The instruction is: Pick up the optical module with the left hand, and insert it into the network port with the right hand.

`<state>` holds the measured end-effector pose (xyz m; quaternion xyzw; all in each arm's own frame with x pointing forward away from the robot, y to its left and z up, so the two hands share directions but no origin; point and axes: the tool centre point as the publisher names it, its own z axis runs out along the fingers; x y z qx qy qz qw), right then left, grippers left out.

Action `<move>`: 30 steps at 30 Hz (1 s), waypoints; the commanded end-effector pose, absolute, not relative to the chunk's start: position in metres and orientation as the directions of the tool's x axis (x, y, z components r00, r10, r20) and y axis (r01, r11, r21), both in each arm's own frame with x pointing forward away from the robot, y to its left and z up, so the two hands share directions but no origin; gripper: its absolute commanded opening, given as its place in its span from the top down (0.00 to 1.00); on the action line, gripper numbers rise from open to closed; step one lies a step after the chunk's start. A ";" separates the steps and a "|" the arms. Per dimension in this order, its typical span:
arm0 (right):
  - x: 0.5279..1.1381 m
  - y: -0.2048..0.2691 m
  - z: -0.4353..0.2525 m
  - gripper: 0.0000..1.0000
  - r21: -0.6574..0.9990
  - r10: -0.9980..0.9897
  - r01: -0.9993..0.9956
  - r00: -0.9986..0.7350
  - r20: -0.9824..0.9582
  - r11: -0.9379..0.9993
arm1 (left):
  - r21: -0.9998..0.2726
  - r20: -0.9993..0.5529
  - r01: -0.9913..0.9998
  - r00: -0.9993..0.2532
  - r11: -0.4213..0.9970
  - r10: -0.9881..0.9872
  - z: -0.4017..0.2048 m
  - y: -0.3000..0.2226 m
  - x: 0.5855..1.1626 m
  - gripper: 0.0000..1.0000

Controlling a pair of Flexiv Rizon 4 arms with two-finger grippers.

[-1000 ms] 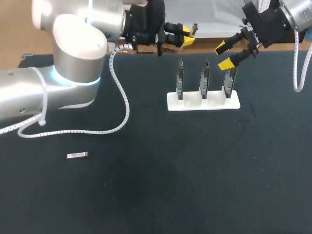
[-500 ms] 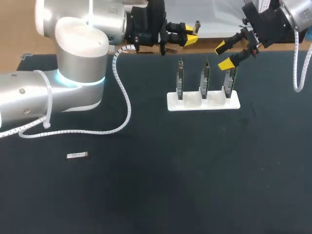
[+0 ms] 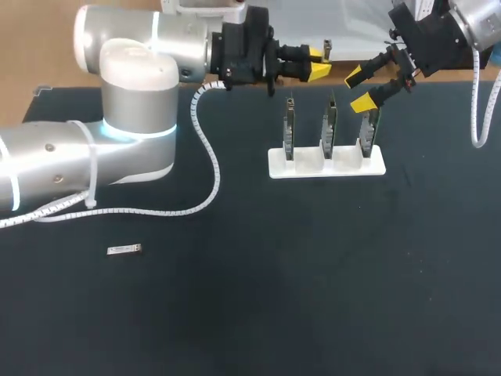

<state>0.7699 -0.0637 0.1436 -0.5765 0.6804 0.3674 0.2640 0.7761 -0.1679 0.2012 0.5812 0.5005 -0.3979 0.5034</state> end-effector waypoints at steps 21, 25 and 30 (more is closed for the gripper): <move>0.769 -0.064 0.144 0.00 0.193 -0.590 -0.979 -0.195 -0.783 0.068 | 0.069 -0.978 0.996 0.079 -0.058 0.193 0.178 -0.184 0.782 1.00; 0.769 -0.064 0.144 0.00 0.193 -0.590 -0.979 -0.195 -0.783 0.068 | 0.054 -0.977 0.997 0.063 -0.052 0.201 0.176 -0.185 0.782 1.00; 0.769 -0.064 0.144 0.00 0.193 -0.590 -0.979 -0.195 -0.783 0.068 | 0.038 -0.975 0.999 0.043 -0.027 0.216 0.173 -0.183 0.782 1.00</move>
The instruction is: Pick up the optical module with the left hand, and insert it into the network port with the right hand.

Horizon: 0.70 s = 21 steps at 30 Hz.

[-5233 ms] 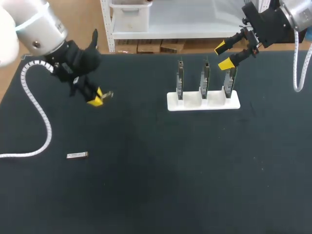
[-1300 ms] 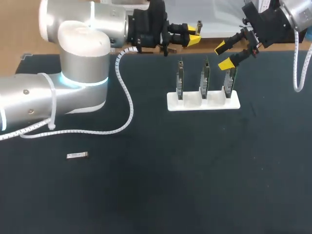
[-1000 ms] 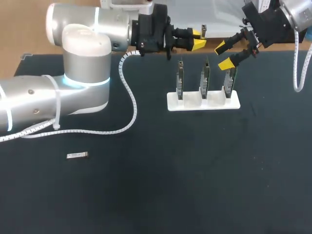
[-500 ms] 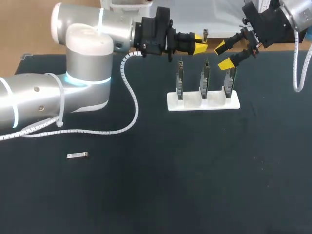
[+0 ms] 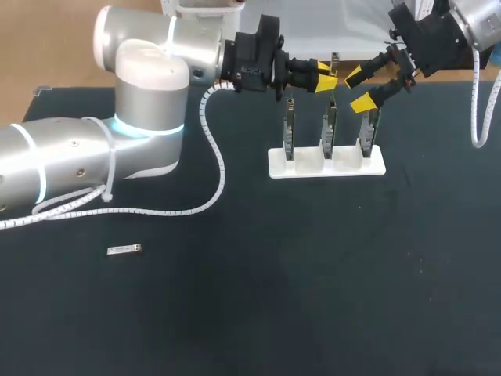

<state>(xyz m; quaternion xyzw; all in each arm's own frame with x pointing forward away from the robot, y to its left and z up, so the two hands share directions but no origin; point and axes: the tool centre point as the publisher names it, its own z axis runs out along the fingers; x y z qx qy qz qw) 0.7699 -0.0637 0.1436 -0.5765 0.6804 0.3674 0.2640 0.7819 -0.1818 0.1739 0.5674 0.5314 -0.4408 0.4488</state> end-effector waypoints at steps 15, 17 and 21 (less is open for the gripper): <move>0.769 -0.064 0.144 0.00 0.193 -0.590 -0.979 -0.195 -0.783 0.068 | -0.007 -0.981 1.000 -0.009 0.010 0.192 0.168 -0.185 0.769 1.00; 0.769 -0.064 0.144 0.00 0.193 -0.590 -0.979 -0.195 -0.783 0.068 | -0.006 -0.980 1.000 -0.008 0.014 0.197 0.167 -0.183 0.769 1.00; 0.769 -0.064 0.144 0.00 0.193 -0.590 -0.979 -0.195 -0.783 0.068 | -0.010 -0.979 1.000 -0.013 0.012 0.202 0.166 -0.183 0.769 1.00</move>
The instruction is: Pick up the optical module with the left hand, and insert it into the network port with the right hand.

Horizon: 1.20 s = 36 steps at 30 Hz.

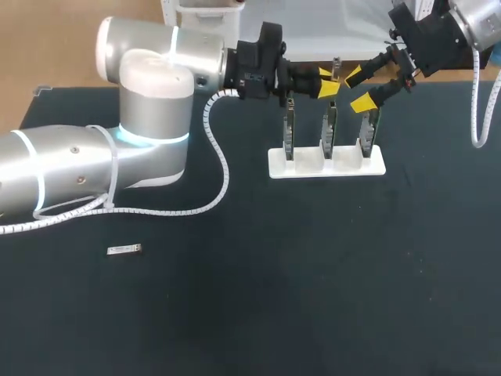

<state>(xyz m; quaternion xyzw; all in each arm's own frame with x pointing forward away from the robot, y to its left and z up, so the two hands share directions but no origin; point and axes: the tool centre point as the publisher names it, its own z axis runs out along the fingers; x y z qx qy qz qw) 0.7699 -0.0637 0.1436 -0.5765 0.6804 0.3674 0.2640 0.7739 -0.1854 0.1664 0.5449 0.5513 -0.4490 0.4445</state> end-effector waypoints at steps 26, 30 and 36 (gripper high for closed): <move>0.769 -0.064 0.144 0.00 0.193 -0.590 -0.979 -0.195 -0.783 0.068 | -0.018 -0.980 0.999 -0.009 -0.043 0.197 0.163 -0.193 0.780 1.00; 0.769 -0.064 0.144 0.00 0.193 -0.590 -0.979 -0.195 -0.783 0.068 | -0.018 -0.980 0.999 -0.009 -0.043 0.197 0.163 -0.193 0.780 1.00; 0.769 -0.064 0.144 0.00 0.193 -0.590 -0.979 -0.195 -0.783 0.068 | -0.018 -0.980 0.999 -0.009 -0.043 0.197 0.163 -0.193 0.780 1.00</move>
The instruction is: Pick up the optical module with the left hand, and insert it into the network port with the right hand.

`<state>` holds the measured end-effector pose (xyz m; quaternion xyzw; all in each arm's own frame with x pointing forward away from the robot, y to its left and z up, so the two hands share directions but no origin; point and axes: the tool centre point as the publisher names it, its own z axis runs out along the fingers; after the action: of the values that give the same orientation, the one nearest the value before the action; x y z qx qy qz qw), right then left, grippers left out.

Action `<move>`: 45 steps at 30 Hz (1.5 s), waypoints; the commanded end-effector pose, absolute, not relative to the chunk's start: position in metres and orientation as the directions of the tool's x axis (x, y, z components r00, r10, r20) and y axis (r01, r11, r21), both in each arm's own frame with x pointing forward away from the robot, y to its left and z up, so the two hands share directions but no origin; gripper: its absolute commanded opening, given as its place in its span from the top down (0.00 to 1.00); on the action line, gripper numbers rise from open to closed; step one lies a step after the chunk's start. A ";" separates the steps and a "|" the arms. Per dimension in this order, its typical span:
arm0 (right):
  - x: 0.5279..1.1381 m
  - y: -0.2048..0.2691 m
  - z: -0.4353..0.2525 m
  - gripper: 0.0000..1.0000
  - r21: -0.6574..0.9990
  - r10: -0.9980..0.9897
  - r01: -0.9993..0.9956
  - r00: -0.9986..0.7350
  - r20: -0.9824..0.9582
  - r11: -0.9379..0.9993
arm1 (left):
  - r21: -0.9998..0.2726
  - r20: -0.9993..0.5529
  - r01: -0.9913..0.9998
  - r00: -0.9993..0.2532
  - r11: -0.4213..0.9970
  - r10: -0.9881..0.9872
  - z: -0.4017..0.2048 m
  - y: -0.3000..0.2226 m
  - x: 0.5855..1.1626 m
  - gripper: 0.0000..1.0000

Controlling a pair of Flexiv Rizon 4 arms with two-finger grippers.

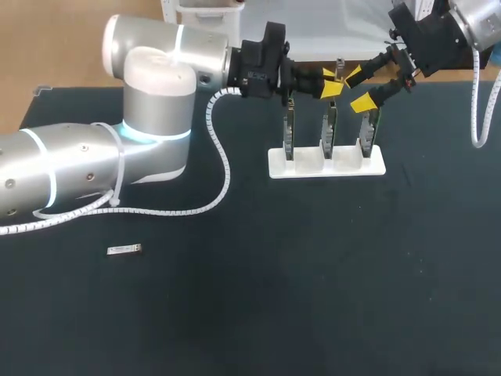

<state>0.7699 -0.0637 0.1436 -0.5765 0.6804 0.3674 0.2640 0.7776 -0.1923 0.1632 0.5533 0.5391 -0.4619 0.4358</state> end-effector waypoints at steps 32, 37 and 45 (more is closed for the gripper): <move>0.785 -0.064 0.213 0.00 0.124 -0.547 -0.988 -0.156 -0.822 0.095 | -0.018 -0.980 0.999 -0.009 -0.043 0.197 0.163 -0.193 0.780 1.00; 0.778 -0.056 0.214 0.00 0.134 -0.539 -0.988 -0.157 -0.827 0.081 | -0.018 -0.980 0.999 -0.009 -0.043 0.197 0.163 -0.193 0.780 1.00; 0.773 -0.044 0.212 0.00 0.132 -0.538 -0.989 -0.146 -0.830 0.064 | -0.018 -0.980 0.999 -0.009 -0.043 0.197 0.163 -0.193 0.780 1.00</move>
<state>0.7735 -0.0480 0.2143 -0.5763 0.6617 0.3693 0.3059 0.7779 -0.1926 0.1631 0.5535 0.5390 -0.4620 0.4356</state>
